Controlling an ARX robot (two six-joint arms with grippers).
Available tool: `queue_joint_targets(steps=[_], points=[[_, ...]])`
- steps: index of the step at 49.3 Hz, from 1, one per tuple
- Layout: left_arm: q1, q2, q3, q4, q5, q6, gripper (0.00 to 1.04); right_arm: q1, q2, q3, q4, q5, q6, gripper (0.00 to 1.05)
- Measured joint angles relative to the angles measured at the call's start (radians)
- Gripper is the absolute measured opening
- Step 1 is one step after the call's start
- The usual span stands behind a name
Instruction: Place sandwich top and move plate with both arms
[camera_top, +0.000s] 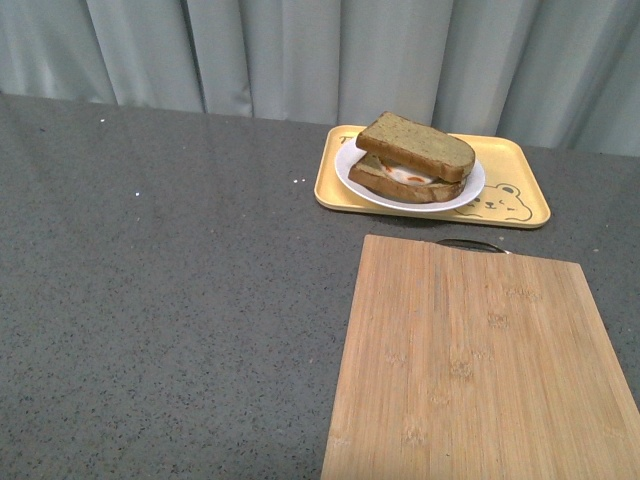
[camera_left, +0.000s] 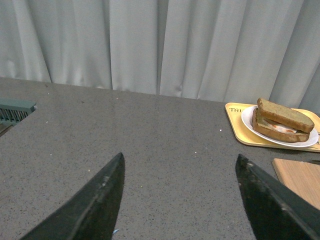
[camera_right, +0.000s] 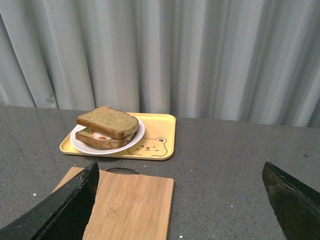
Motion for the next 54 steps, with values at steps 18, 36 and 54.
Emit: queue_joint_targets(steps=[18,36,54], points=[[0.000,0.000,0.000,0.000,0.000,0.000,0.98,0.000,0.000,0.000,0.000,0.000,0.000,0.95],[0.000,0.000,0.000,0.000,0.000,0.000,0.98,0.000,0.000,0.000,0.000,0.000,0.000,0.95],[0.000,0.000,0.000,0.000,0.000,0.000,0.98,0.000,0.000,0.000,0.000,0.000,0.000,0.95]])
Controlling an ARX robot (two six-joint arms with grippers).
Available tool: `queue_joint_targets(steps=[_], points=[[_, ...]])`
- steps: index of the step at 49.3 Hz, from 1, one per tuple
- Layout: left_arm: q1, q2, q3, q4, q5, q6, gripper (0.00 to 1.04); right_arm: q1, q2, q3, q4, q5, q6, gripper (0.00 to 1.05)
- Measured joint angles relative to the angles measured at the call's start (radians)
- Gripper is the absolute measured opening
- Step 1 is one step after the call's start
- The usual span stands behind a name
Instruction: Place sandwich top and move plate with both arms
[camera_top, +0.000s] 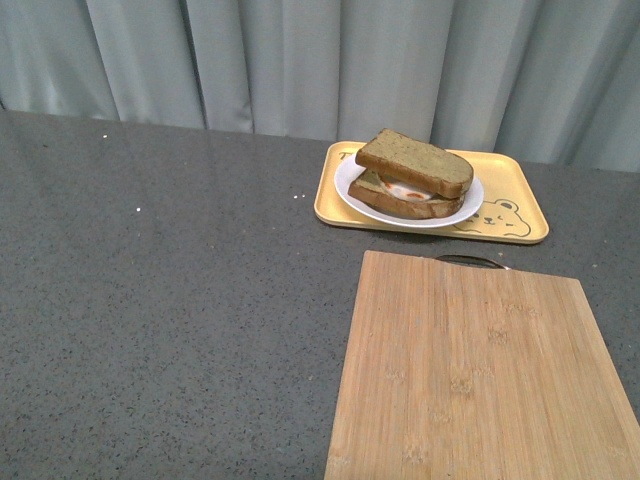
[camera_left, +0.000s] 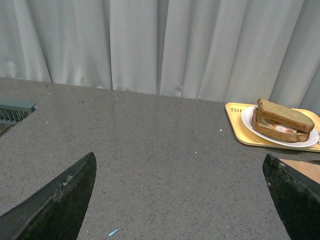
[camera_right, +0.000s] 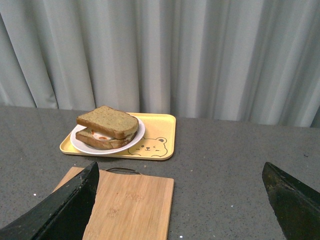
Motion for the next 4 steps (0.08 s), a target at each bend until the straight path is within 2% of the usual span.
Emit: queue_joint_targets(steps=[4], points=[[0.000,0.000,0.000,0.000,0.000,0.000,0.98,0.000,0.000,0.000,0.000,0.000,0.000,0.95]])
